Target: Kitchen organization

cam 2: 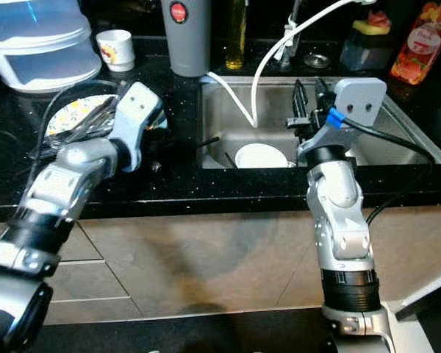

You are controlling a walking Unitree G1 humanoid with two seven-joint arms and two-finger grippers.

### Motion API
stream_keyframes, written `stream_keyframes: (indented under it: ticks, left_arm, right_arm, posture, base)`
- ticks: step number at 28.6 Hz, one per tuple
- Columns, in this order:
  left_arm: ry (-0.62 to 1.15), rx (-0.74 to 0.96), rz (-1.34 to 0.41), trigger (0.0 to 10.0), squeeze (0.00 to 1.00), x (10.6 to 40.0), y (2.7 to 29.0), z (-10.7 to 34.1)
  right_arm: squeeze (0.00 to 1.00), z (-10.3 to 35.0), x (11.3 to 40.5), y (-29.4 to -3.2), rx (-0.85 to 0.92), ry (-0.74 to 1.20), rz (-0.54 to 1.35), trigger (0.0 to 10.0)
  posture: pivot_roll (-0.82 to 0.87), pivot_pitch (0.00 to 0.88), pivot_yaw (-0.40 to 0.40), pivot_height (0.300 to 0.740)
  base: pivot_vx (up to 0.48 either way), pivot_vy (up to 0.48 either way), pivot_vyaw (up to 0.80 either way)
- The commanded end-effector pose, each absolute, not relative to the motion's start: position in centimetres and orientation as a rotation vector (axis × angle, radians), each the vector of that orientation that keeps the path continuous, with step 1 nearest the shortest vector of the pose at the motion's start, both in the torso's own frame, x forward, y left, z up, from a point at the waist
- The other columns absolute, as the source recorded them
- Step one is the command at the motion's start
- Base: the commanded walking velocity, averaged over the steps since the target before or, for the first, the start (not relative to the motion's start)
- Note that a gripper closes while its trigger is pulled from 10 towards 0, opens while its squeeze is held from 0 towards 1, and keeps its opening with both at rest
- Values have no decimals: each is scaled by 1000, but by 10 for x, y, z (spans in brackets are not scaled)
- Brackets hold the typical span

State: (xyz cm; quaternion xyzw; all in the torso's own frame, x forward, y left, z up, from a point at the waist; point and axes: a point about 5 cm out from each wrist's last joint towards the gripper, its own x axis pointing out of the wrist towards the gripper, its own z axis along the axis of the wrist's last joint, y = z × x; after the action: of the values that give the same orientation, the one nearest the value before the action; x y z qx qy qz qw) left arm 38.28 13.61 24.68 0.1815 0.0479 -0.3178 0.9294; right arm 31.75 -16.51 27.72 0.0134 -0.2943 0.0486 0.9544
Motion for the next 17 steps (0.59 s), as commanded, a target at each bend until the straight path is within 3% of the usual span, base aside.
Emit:
stream_keyframes:
  ticks: [1, 2, 3, 10, 17]
  left_arm:
    - [108, 401, -697, 10000, 1000, 387, 128, 246]
    - [108, 401, -697, 10000, 1000, 387, 128, 246]
    - [96, 416, -718, 10000, 0, 390, 125, 252]
    - [126, 460, -927, 10000, 0, 395, 109, 264]
    - [225, 491, -959, 10000, 0, 400, 117, 255]
  right_arm:
    - [0, 277, 318, -167, 23, -589, 96, 10000]
    - [0, 277, 318, -167, 23, -589, 96, 10000]
    - [0, 277, 317, -167, 22, -590, 95, 10000]
    - [0, 275, 314, -167, 23, -588, 86, 10000]
    - [0, 275, 312, -169, 17, -586, 79, 10000]
  posture:
    - [24, 46, -29, 740]
    - [24, 46, -29, 740]
    - [20, 47, -24, 740]
    - [8, 56, -11, 740]
    - [-5, 58, -5, 740]
  base:
    - [0, 0, 0]
    - [0, 0, 0]
    - [0, 0, 0]
    - [0, 0, 0]
    - [0, 0, 0]
